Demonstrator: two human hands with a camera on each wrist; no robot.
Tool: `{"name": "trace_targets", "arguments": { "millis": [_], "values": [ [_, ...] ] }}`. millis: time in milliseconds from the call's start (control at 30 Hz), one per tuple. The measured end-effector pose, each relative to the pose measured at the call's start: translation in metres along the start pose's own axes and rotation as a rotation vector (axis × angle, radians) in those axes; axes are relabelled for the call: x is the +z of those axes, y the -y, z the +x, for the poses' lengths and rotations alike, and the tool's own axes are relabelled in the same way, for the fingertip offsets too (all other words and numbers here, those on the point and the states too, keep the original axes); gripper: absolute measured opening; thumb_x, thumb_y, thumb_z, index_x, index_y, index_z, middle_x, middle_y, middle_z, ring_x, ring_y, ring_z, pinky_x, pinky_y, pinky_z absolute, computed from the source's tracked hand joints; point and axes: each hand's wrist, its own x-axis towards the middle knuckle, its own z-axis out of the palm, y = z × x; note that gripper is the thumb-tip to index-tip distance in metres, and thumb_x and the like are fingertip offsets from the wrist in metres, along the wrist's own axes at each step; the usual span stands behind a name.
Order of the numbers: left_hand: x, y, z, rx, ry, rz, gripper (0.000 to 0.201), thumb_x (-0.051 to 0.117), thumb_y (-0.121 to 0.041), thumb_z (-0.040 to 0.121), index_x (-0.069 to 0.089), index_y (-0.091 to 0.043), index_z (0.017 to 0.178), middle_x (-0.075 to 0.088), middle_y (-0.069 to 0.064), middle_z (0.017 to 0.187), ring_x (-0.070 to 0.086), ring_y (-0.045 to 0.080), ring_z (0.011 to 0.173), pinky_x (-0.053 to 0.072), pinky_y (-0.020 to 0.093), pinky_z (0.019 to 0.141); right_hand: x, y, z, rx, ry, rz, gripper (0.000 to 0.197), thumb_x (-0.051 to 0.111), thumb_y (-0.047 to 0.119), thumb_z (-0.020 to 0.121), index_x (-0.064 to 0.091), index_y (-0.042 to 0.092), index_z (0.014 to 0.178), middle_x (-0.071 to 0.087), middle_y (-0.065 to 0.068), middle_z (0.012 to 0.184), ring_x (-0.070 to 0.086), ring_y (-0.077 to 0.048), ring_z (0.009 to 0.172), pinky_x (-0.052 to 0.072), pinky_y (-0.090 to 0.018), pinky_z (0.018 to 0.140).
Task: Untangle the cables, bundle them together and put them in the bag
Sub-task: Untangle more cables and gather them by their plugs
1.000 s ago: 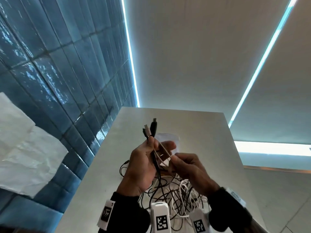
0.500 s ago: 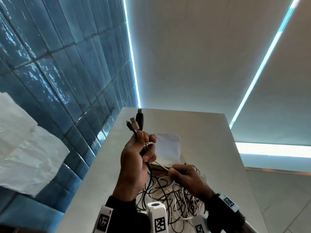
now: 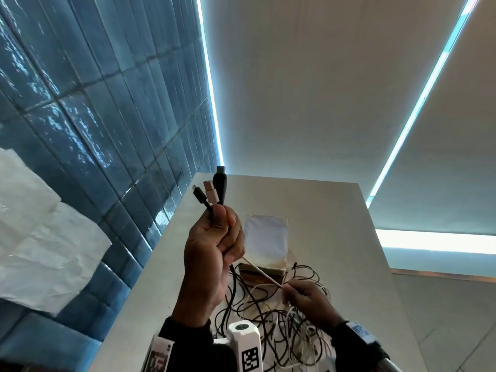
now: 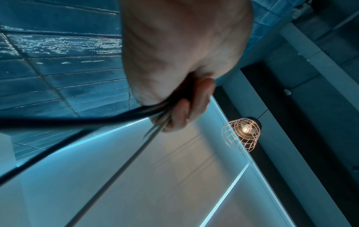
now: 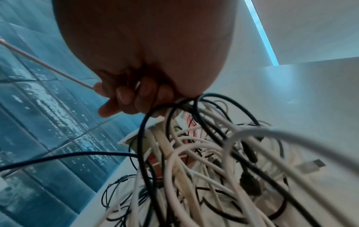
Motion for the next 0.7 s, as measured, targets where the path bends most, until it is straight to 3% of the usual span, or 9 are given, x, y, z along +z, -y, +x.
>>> {"name": "trace_targets", "arguments": {
  "millis": [67,133,200,300,400,500,600,700],
  "values": [
    [0.002,0.000,0.000,-0.036,-0.020,0.013,0.029,0.045,-0.031,0.095,0.046,-0.013,0.071,0.022,-0.004,0.052,0.015,0.008,0.041,0.013,0.026,0.043,-0.006,0.003,0.004,0.039,-0.098,0.026,0.036,0.056,0.049,0.084,0.067,0.022,0.062,0.054,0.002,0.059,0.048,-0.007,0.056,0.038,-0.028,0.056],
    [0.004,0.004,0.000,-0.070,-0.055,0.032,0.032,0.043,-0.028,0.099,0.046,-0.014,0.071,0.025,-0.002,0.052,0.016,0.009,0.041,0.012,0.026,0.043,-0.016,0.022,0.012,0.062,-0.226,0.087,0.028,0.063,0.029,0.089,0.070,0.015,0.065,0.050,0.007,0.053,0.042,-0.004,0.050,0.033,-0.022,0.051],
    [0.004,0.007,0.003,-0.112,-0.096,0.072,0.032,0.037,-0.025,0.101,0.046,-0.014,0.072,0.033,-0.001,0.052,0.018,0.009,0.040,0.013,0.027,0.043,-0.028,0.048,0.021,0.047,-0.319,0.198,0.022,0.064,0.017,0.090,0.071,0.011,0.071,0.043,0.009,0.051,0.033,-0.006,0.046,0.028,-0.019,0.045],
    [0.003,0.015,0.005,-0.174,-0.157,0.165,0.033,0.035,-0.025,0.103,0.045,-0.013,0.074,0.051,0.006,0.058,0.028,0.011,0.037,0.016,0.025,0.043,-0.040,0.089,0.027,-0.079,-0.350,0.361,0.016,0.064,0.017,0.090,0.072,0.010,0.078,0.038,0.000,0.057,0.028,-0.008,0.046,0.024,-0.017,0.041],
    [0.004,0.025,0.006,-0.253,-0.182,0.258,0.033,0.032,-0.028,0.104,0.042,-0.012,0.078,0.071,0.013,0.081,0.039,0.013,0.039,0.018,0.023,0.041,-0.040,0.123,0.024,-0.207,-0.269,0.447,0.013,0.066,0.016,0.088,0.071,0.007,0.080,0.042,0.003,0.056,0.030,-0.008,0.049,0.026,-0.016,0.044],
    [0.005,0.031,0.006,-0.331,-0.188,0.275,0.031,0.030,-0.032,0.104,0.039,-0.014,0.080,0.074,0.012,0.101,0.044,0.013,0.040,0.017,0.023,0.040,-0.031,0.134,0.013,-0.278,-0.118,0.480,0.014,0.066,0.013,0.085,0.068,0.001,0.079,0.049,0.006,0.058,0.036,-0.006,0.052,0.031,-0.014,0.049],
    [0.007,0.032,0.006,-0.327,-0.175,0.189,0.033,0.031,-0.031,0.104,0.040,-0.013,0.078,0.073,0.015,0.104,0.044,0.012,0.045,0.022,0.023,0.042,-0.021,0.132,0.000,-0.287,-0.005,0.496,0.018,0.063,0.012,0.085,0.066,-0.004,0.079,0.054,-0.001,0.062,0.045,-0.009,0.056,0.038,-0.016,0.055],
    [0.008,0.033,0.008,-0.273,-0.191,0.079,0.035,0.035,-0.029,0.102,0.047,-0.012,0.073,0.072,0.017,0.090,0.044,0.015,0.056,0.031,0.027,0.051,-0.016,0.123,-0.009,-0.247,0.033,0.565,0.025,0.058,0.010,0.087,0.064,-0.012,0.080,0.056,0.004,0.057,0.051,-0.005,0.052,0.043,-0.012,0.056]
  ]
}}
